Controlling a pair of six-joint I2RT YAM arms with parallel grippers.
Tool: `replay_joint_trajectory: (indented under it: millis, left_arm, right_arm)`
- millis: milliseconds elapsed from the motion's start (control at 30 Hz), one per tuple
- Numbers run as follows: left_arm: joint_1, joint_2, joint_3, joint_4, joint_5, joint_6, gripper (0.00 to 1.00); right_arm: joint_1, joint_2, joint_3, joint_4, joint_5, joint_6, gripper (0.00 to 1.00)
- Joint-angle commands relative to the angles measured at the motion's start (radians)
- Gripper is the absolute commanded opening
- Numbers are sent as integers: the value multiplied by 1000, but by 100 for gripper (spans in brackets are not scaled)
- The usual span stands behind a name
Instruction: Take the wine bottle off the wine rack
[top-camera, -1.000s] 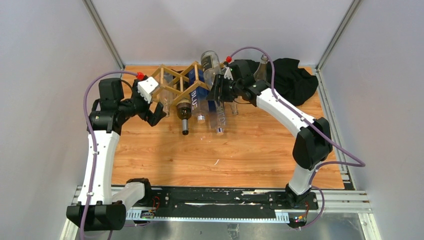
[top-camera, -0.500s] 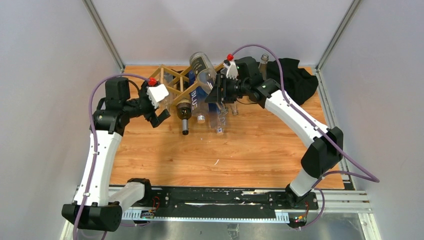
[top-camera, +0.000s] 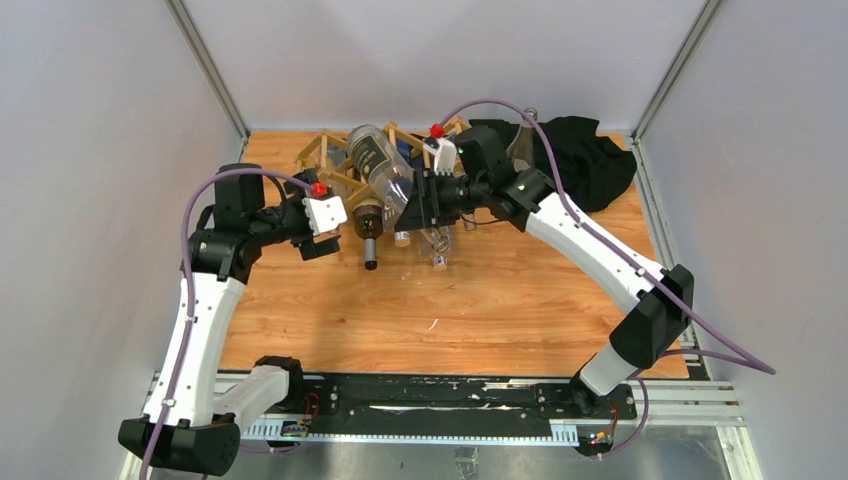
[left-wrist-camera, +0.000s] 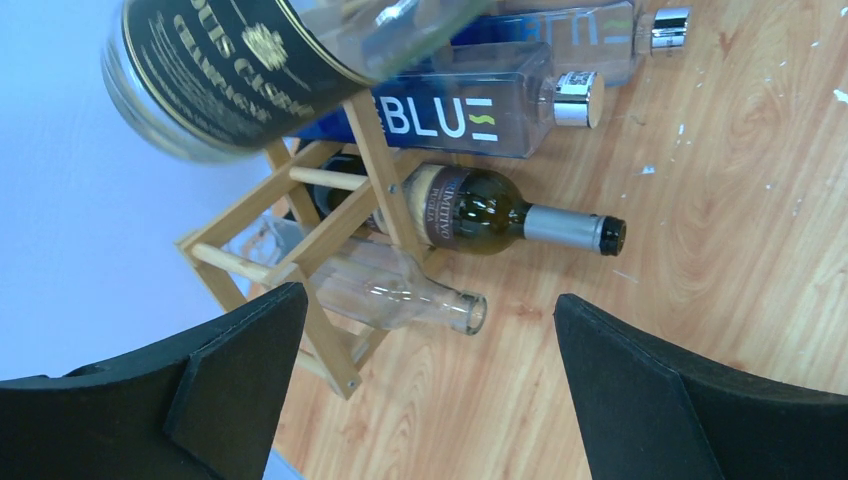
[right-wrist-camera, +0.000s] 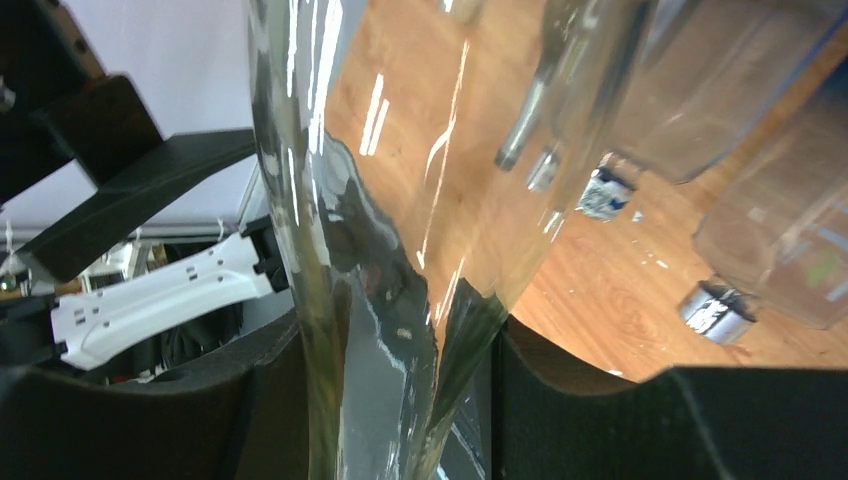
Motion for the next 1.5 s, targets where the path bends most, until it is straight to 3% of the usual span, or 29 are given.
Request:
replay_joint_trajectory:
  millis: [0, 267, 800, 1133, 1200, 1267, 1333, 1400, 1467]
  left_arm:
    - [-9, -48, -40, 75, 19, 70, 100]
    - [-10, -145, -142, 245, 24, 115, 100]
    - [-54, -223, -288, 246, 4, 561, 100]
    - [-72, -238, -320, 246, -22, 655, 100]
    - [-72, -247, -329, 246, -25, 672, 94]
    - [-72, -253, -330, 245, -19, 675, 80]
    - [-72, -262, -330, 246, -6, 674, 61]
    - [-72, -272, -330, 251, 6, 666, 32]
    - [-72, -289, -340, 306, 14, 607, 11]
  right_arm:
    - [69, -83, 54, 113, -59, -85, 0]
    - [139, -71, 122, 31, -80, -142, 0]
    - [244, -5, 233, -132, -173, -263, 0]
    - [286, 31, 316, -230, -182, -333, 0]
    - [286, 34, 325, -251, -175, -346, 0]
    - [286, 33, 332, -268, -145, -357, 1]
    - [284, 29, 338, -279, -104, -364, 24]
    - [283, 19, 334, -280, -50, -372, 52]
    - [281, 6, 329, -279, 2, -379, 66]
